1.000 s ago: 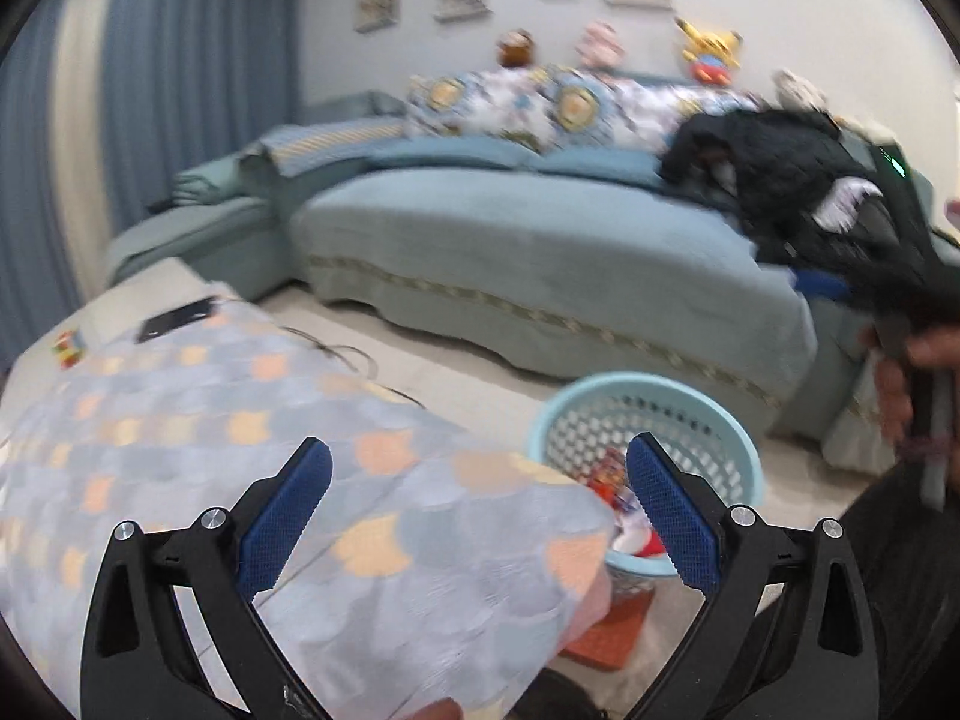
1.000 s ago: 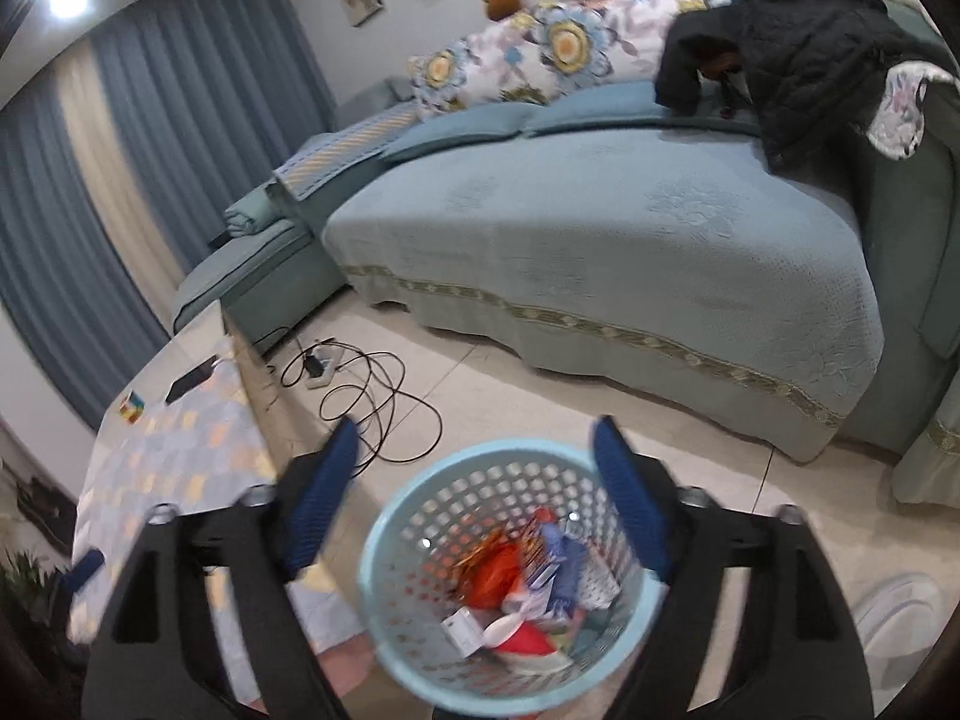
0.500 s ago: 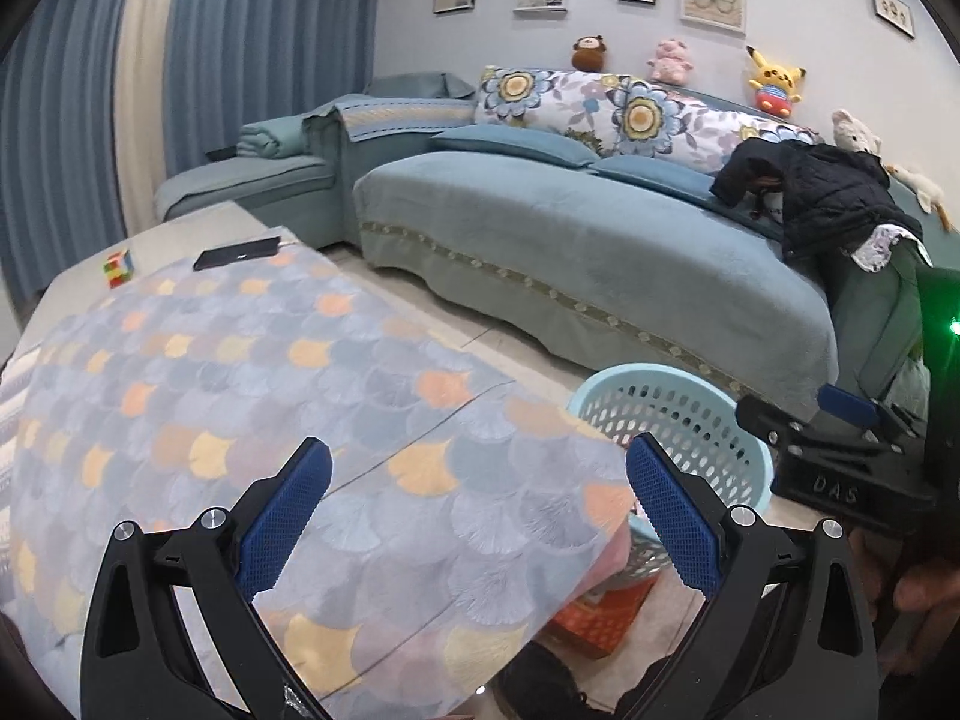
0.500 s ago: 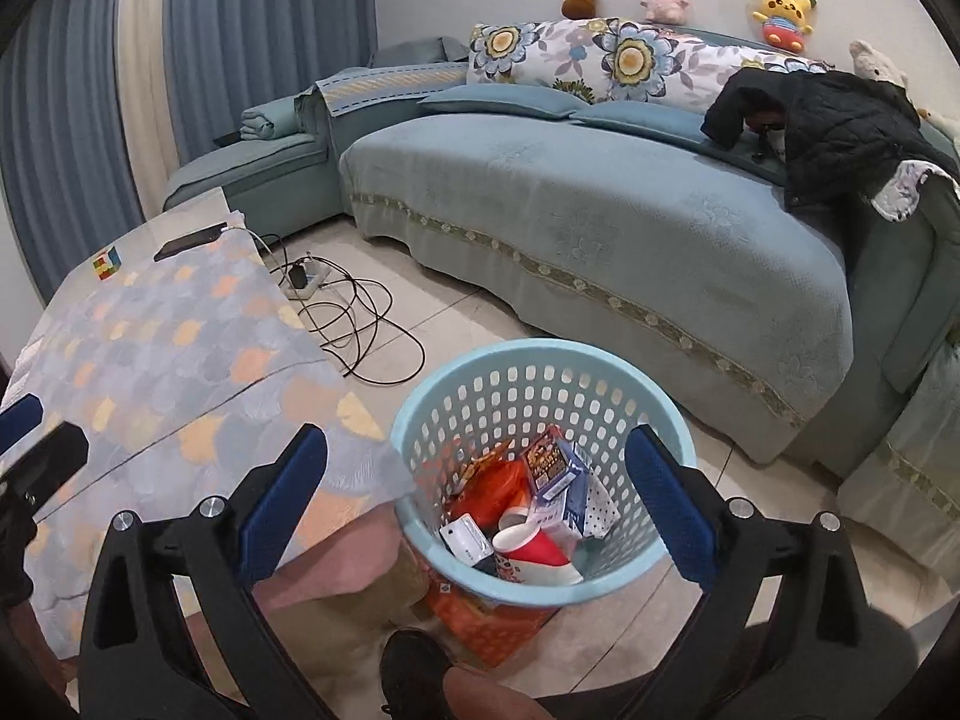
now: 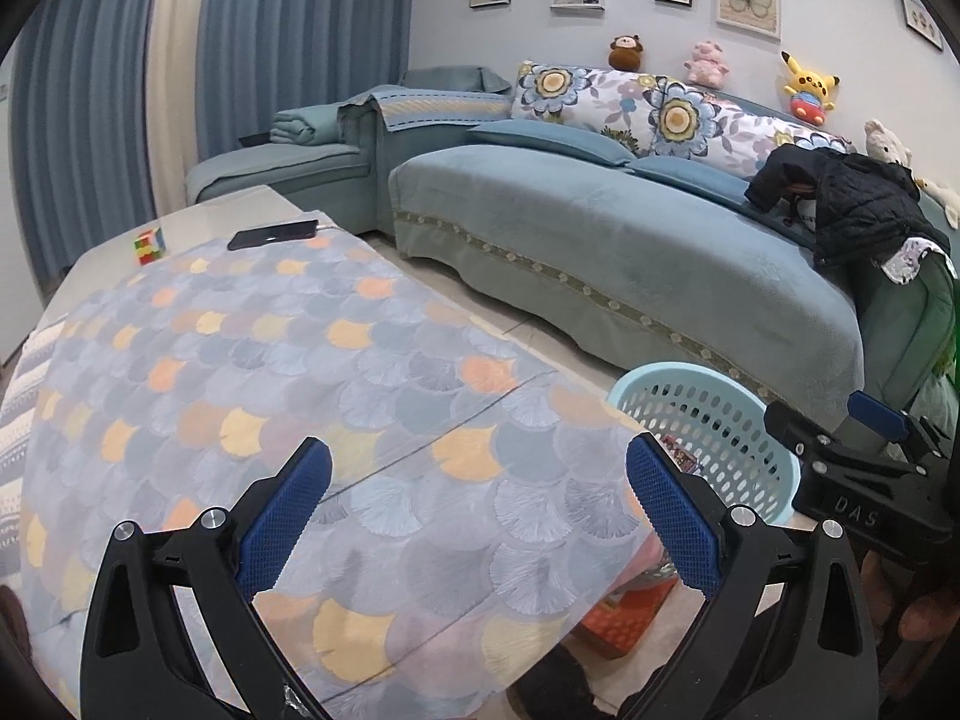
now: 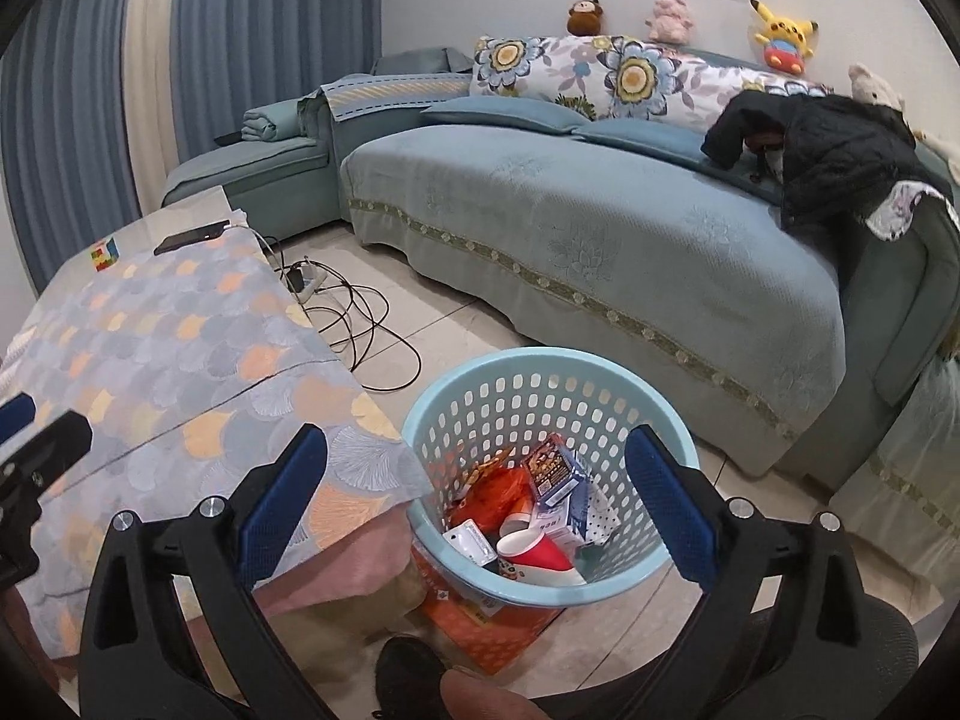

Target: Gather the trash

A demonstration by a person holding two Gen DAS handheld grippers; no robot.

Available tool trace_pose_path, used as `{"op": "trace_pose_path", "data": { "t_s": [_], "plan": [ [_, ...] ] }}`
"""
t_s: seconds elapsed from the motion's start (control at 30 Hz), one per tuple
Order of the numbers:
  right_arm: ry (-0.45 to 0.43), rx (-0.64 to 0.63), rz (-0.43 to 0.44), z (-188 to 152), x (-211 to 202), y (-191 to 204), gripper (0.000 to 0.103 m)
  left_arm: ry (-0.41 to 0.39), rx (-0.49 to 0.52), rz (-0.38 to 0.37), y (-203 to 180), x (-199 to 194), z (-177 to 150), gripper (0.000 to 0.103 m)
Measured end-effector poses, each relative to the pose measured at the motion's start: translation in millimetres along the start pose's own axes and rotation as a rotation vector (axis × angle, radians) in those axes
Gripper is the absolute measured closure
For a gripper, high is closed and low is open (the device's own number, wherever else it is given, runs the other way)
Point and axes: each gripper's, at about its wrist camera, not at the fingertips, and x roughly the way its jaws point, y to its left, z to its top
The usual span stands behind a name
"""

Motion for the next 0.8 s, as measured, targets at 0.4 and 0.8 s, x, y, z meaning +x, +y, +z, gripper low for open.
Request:
{"op": "trace_pose_path", "data": {
  "t_s": [0.4, 0.8],
  "plan": [
    [0.024, 0.010, -0.006, -1.3, 6.3, 0.0, 0.008, -0.011, 0.014, -0.001, -4.0, -3.7, 2.7, 0.008],
    [0.038, 0.014, -0.004, -1.9, 8.8, -0.1, 0.008, -0.010, 0.021, -0.007, -6.0, -6.7, 1.4, 0.008]
  ]
}}
